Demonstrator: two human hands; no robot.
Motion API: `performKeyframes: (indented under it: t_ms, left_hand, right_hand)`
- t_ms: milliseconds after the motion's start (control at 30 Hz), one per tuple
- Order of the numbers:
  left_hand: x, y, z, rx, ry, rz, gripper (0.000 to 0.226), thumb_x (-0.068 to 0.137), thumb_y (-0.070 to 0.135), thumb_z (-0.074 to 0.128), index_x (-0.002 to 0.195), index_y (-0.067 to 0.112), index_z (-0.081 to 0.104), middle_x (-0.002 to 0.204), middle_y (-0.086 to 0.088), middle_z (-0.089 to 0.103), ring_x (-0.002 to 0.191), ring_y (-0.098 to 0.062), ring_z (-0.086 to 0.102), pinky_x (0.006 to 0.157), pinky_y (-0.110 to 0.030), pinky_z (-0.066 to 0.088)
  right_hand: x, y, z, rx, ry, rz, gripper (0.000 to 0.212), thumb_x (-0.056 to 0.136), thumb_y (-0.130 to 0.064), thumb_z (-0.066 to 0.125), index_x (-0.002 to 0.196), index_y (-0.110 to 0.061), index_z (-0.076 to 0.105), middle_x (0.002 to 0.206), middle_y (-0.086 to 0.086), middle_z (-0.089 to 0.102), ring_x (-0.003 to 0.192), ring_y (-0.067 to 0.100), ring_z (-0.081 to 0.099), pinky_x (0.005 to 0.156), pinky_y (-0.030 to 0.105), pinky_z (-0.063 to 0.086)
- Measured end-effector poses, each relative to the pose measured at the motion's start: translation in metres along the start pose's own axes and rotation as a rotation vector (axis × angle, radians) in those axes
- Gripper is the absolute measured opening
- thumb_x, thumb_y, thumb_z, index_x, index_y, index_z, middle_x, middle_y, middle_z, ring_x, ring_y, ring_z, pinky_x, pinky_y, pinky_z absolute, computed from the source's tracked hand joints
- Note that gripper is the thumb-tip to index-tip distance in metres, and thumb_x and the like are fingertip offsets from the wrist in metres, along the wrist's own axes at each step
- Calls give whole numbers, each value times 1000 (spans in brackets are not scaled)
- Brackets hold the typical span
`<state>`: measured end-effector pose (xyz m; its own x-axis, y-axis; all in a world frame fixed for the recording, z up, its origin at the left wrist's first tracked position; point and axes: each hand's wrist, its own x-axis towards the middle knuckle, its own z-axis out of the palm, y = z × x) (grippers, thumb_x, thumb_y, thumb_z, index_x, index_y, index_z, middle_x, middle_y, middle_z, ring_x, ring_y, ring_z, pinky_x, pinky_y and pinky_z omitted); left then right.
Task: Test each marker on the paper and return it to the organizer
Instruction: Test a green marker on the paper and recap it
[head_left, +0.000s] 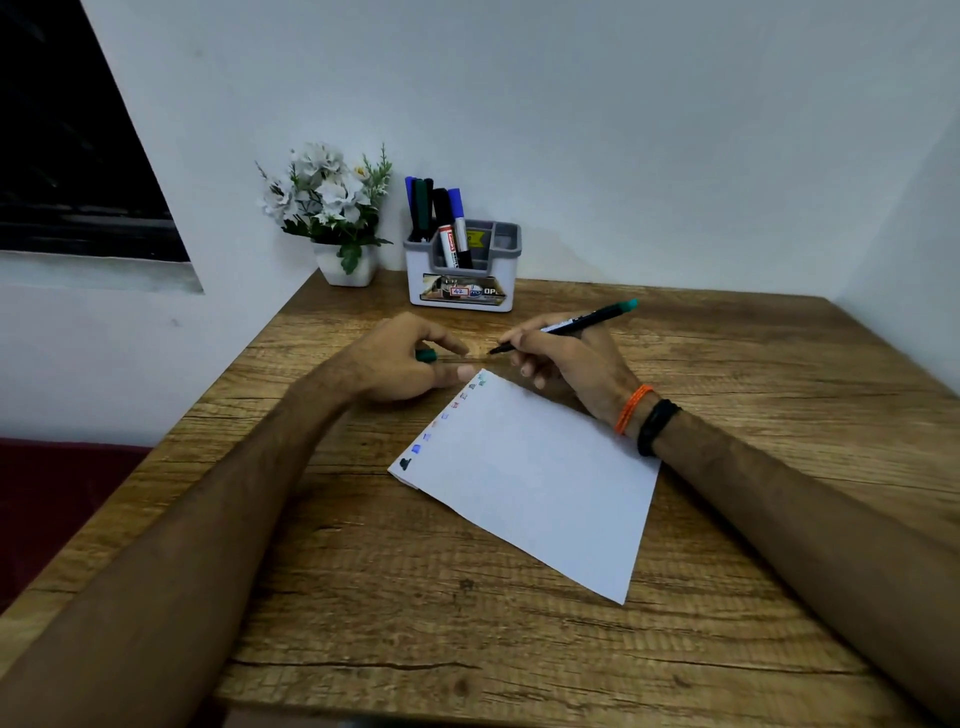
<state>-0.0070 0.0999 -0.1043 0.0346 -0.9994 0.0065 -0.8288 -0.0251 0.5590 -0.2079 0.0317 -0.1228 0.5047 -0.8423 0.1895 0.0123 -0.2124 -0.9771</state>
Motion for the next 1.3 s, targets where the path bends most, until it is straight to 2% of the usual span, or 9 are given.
performKeyframes:
  t_ms: [67,167,233,367,400,500,633,900,1300]
  left_hand:
    - [-2,1,-2,-95,53,5,28,84,39,69,111,30,68,93,11,61,83,-2,53,70,-25,40]
    - [-1,0,-4,-192,98,-11,22,90,29,64,111,27,66,104,4,62,97,-10,56,83,-30,43]
    - [-1,-1,-4,-247,113,-14,20,94,18,57,113,24,62,103,4,65,97,-8,58,86,-30,43]
    - [-3,0,-4,-363,127,9,17,97,7,50,105,20,56,91,5,72,70,3,60,65,-24,42]
    - [-3,0,-4,-376,125,12,17,96,6,50,103,20,56,91,4,72,67,3,59,65,-25,43]
    - [-4,-1,-6,-271,55,-24,19,89,16,66,106,22,58,95,3,67,86,-6,60,78,-28,46]
    - [-6,3,-1,-114,-87,-56,51,72,26,82,114,23,52,87,3,64,71,-4,52,67,-22,38]
    - [-2,3,4,-76,-61,-42,56,72,25,82,119,20,52,85,5,63,69,-3,51,69,-22,39]
    - [0,3,4,-42,-68,-45,56,74,27,81,120,21,51,87,5,63,72,-4,51,67,-23,38]
  right_hand:
    - [3,-2,-2,56,-16,11,19,95,-4,55,90,2,72,68,9,65,54,12,58,46,19,45]
    - [7,-6,-3,167,-46,82,28,98,-9,47,94,0,72,69,6,66,55,10,59,47,19,46]
    - [7,-6,-3,189,-68,90,27,95,-12,47,95,-2,72,70,6,66,55,10,59,48,19,47]
    - [6,-6,-2,190,-55,85,17,85,-15,54,87,-6,68,68,8,67,53,12,60,46,20,47]
    - [5,-6,-1,181,-49,88,16,86,-14,55,85,-5,68,66,7,67,51,11,59,45,20,47]
    - [1,-2,0,89,-41,86,14,90,-5,57,82,-1,68,63,8,65,48,11,58,44,20,47]
    - [-3,7,1,-49,-10,71,10,89,0,64,90,10,65,63,9,66,48,15,60,44,23,49]
    - [-4,9,5,-257,7,13,9,87,-5,67,79,-3,71,60,5,69,48,12,61,45,22,48]
    - [-6,8,4,-315,-28,-14,9,87,-9,68,80,-7,73,62,4,70,50,12,62,47,23,49]
